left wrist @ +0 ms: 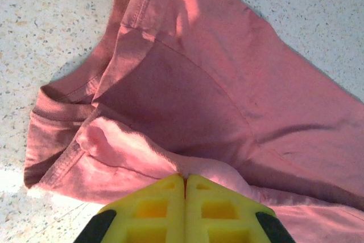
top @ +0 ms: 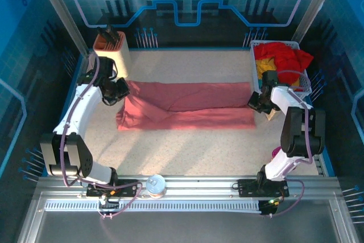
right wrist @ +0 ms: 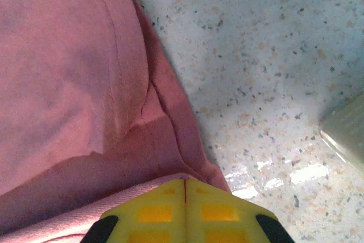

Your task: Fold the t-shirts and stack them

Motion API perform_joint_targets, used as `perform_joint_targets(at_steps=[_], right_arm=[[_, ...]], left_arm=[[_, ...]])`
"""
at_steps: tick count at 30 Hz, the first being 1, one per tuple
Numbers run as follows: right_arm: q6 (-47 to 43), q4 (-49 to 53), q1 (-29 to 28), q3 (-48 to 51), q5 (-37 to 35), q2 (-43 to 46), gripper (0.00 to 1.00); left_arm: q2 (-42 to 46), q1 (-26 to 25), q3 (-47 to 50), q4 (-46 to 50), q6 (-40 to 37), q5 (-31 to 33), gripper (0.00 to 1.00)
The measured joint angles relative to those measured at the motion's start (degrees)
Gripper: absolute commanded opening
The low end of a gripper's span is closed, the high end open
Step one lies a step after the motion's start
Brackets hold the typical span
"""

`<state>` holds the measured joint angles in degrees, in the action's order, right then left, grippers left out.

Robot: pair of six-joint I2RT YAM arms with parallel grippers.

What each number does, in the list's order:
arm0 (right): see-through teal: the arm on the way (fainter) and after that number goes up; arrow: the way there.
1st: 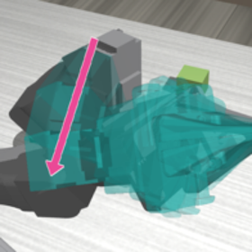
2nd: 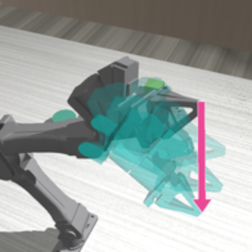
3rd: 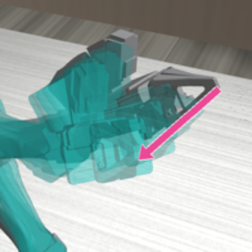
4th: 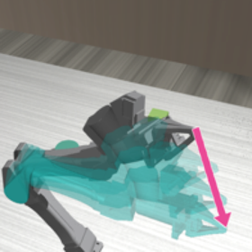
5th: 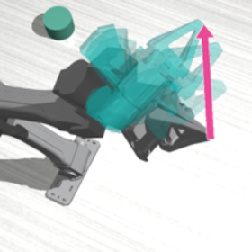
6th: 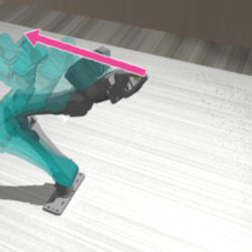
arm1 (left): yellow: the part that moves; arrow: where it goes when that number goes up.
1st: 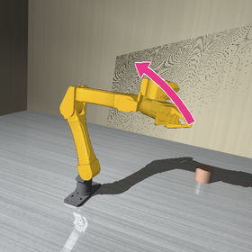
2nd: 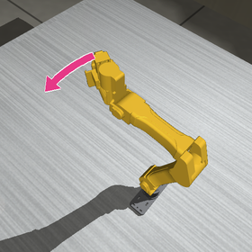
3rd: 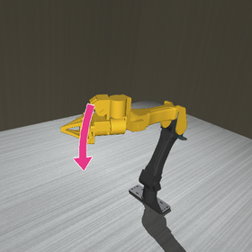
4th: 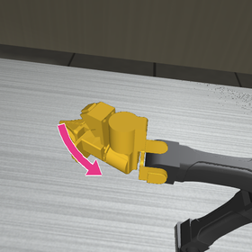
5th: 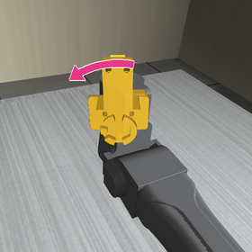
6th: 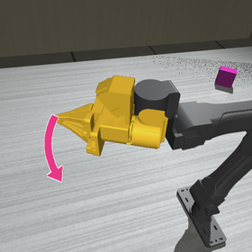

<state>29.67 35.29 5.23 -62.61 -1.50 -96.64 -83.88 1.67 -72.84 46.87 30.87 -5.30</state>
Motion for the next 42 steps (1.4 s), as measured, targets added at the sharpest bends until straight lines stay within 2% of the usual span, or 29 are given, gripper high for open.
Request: perform_joint_targets(at_steps=[5, 6, 8, 13, 14, 23, 34, 36, 37, 40, 42], right_arm=[[-0.15, -0.04, -0.57, -0.87, -0.24, -1.55, 0.01], [-0.15, -0.02, -0.7, -0.9, -0.31, -1.66, 0.06], [-0.13, -0.02, -0.83, -0.9, -0.5, -1.86, 0.22], [-1.05, -0.72, -1.29, -0.9, -0.59, -1.81, 0.48], [-1.27, -0.92, -1.49, -0.9, -0.48, -1.73, 0.51], [-1.7, -1.75, -2.29, -0.72, 0.02, 1.09, 0.52], [-2.36, -2.58, -2.29, 2.93, 0.52, 3.54, 0.52], [-2.4, -2.75, -2.29, 3.43, 0.68, 3.63, 0.52], [-2.49, -2.84, -2.29, 3.69, 0.87, 3.76, 0.52], [-2.8, -2.86, -2.29, 4.24, 1.16, 4.48, 0.52], [-2.8, -3.02, -2.29, 4.74, 1.55, 5.25, 0.52]], left_arm=[[-1.81, 0.0, -0.04, -0.96, -0.09, 0.0, 0.0], [-2.01, 0.0, -0.04, -1.01, -0.24, 0.0, 0.0], [-2.43, 0.0, -0.04, -1.33, -0.57, 0.0, 0.0], [-3.65, 0.0, -0.04, -2.49, -0.87, -0.02, 0.0], [-3.98, 0.0, -0.04, -2.67, -0.87, -0.02, 0.0], [-10.05, 0.0, -2.12, -4.26, -0.85, -0.24, 0.0], [-20.52, 0.0, -9.14, -6.25, -1.09, -0.17, 0.0], [-22.8, 0.07, -10.19, -6.88, -1.31, -0.15, 0.11], [-24.09, 0.17, -10.93, -6.97, -1.51, -0.15, 0.23], [-27.71, 0.83, -13.62, -6.99, -2.54, -0.22, 0.47], [-28.5, 1.38, -13.92, -7.28, -2.67, -0.37, 0.54]])
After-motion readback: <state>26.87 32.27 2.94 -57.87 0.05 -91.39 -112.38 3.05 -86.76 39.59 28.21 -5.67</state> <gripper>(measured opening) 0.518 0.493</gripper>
